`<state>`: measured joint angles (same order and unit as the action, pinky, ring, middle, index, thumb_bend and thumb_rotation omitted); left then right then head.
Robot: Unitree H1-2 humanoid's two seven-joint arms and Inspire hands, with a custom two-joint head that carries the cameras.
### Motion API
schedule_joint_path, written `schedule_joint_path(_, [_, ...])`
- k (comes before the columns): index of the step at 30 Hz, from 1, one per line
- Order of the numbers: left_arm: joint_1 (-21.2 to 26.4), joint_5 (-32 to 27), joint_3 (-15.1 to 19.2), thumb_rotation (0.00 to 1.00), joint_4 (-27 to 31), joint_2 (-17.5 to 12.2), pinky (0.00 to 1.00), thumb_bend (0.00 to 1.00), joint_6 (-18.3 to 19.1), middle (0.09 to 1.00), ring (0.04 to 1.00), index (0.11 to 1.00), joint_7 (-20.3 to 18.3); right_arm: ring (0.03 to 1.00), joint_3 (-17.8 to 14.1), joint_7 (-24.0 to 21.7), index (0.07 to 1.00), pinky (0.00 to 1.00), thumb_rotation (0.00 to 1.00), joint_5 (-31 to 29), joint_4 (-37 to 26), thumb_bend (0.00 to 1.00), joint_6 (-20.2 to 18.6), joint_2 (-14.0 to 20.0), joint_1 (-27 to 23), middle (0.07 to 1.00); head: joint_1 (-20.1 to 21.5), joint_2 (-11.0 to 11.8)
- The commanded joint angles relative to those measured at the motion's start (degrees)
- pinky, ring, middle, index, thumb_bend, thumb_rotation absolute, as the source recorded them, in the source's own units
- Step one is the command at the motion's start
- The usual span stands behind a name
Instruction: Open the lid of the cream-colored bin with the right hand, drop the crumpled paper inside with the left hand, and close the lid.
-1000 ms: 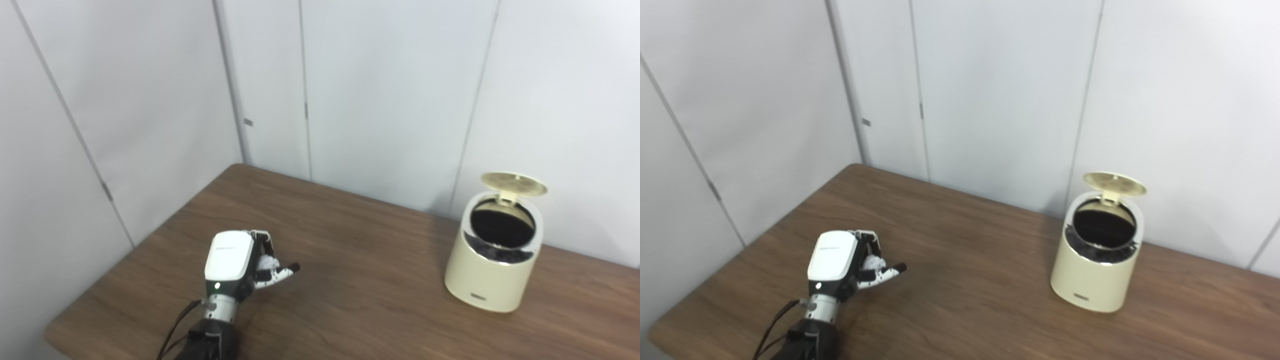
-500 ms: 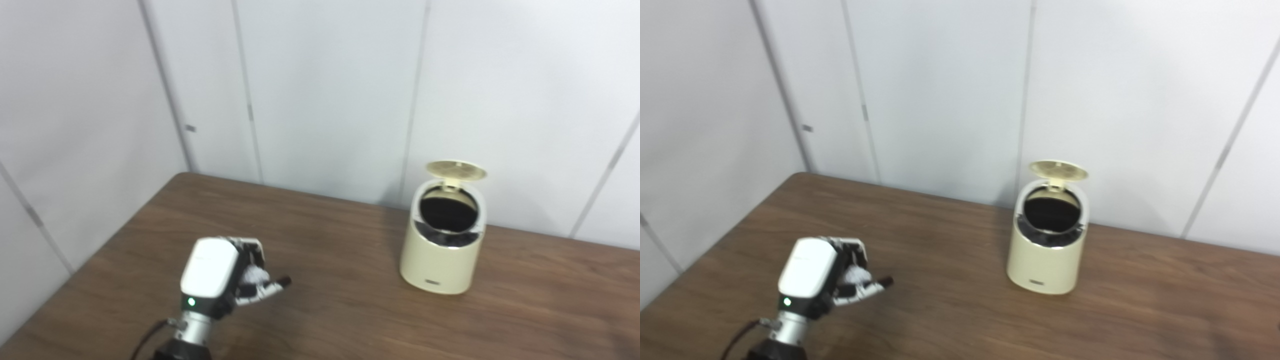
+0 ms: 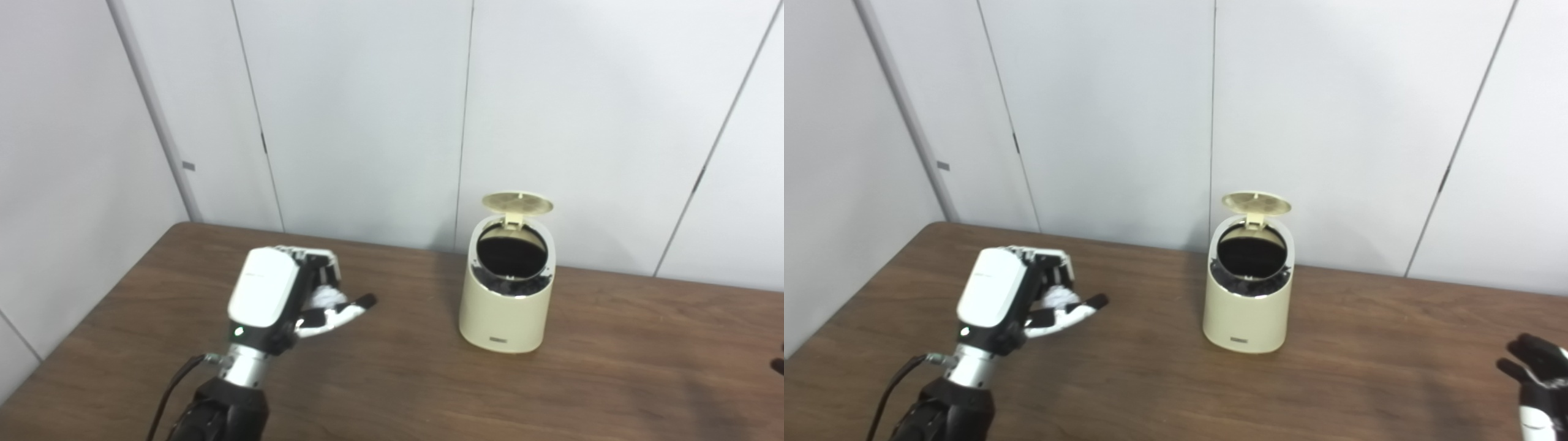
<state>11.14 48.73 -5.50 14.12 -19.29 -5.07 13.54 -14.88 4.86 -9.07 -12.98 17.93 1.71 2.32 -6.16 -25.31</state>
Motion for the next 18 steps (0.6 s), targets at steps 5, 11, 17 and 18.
schedule_joint_path(5, [5.6,2.2,-2.5,0.19,0.9,3.4,0.05,0.50,-0.8,0.150,0.091,0.191,-2.4,0.833,1.0,1.5,0.730,0.83,0.66,3.8,-0.2,0.44,3.0,-2.0,-1.2,0.799,1.8,1.5])
schedule_joint_path(11, [10.6,3.3,-4.6,0.18,-3.9,4.6,0.05,0.50,-2.7,0.151,0.093,0.200,-2.0,0.908,1.3,2.7,0.801,0.96,0.65,5.5,1.0,0.23,3.9,-2.9,-1.5,0.865,3.8,2.7])
schedule_joint_path(17, [14.8,6.4,-7.0,0.21,-8.5,4.7,0.05,0.49,-4.0,0.135,0.085,0.166,-0.3,0.965,1.7,3.0,0.853,1.00,0.60,5.9,2.8,0.10,5.9,-3.3,-1.5,0.913,5.8,3.6])
schedule_joint_path(18, [15.2,7.1,-7.4,0.24,-8.9,4.7,0.05,0.49,-4.0,0.135,0.085,0.163,-0.2,0.967,1.9,3.0,0.857,1.00,0.55,5.6,2.9,0.10,5.9,-3.5,-1.4,0.915,6.3,3.6])
